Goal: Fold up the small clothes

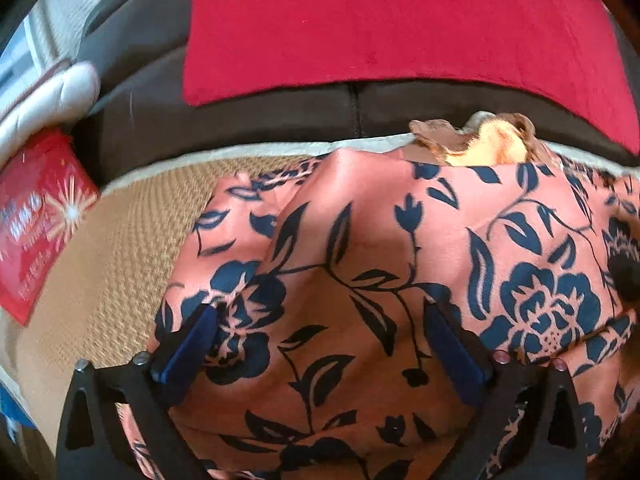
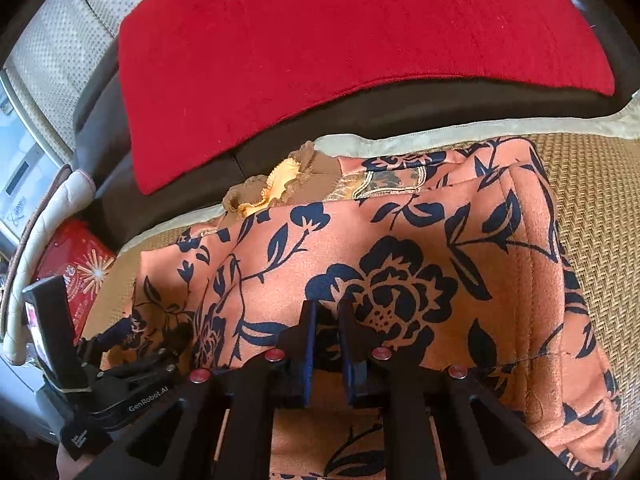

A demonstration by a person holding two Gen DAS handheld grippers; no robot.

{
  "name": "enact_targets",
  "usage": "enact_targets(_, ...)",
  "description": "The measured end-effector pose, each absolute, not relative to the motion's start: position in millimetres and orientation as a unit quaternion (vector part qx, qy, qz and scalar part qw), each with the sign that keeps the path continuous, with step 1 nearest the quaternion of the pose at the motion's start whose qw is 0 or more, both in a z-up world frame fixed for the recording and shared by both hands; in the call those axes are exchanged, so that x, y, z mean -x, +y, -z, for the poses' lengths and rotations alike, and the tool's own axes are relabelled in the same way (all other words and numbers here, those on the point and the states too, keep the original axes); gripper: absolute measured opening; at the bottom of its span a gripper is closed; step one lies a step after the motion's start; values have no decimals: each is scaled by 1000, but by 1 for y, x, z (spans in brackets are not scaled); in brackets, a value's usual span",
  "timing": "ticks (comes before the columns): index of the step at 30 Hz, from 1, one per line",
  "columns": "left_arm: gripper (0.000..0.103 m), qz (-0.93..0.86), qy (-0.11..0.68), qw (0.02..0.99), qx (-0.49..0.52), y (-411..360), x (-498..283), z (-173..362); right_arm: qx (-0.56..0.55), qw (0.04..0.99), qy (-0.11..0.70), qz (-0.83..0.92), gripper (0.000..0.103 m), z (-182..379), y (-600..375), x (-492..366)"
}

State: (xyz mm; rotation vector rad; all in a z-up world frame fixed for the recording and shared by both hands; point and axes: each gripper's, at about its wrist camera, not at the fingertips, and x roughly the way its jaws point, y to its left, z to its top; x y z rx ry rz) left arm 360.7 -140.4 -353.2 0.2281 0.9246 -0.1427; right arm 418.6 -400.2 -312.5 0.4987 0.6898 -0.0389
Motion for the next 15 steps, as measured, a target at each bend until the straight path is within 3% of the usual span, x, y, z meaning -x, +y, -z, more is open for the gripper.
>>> enact_targets(3, 103, 75, 451, 887, -69, -129, -361, 357, -243, 912, 329, 23, 15, 308, -401, -414)
enact_targets(8, 103, 68, 456, 884, -80, -133, -361, 358, -232, 930, 282, 48, 15, 294, -408, -399)
enact_targets(15, 103, 80, 474, 873, -83, -133, -378, 355, -249, 926, 277, 65, 18, 293, -419, -404)
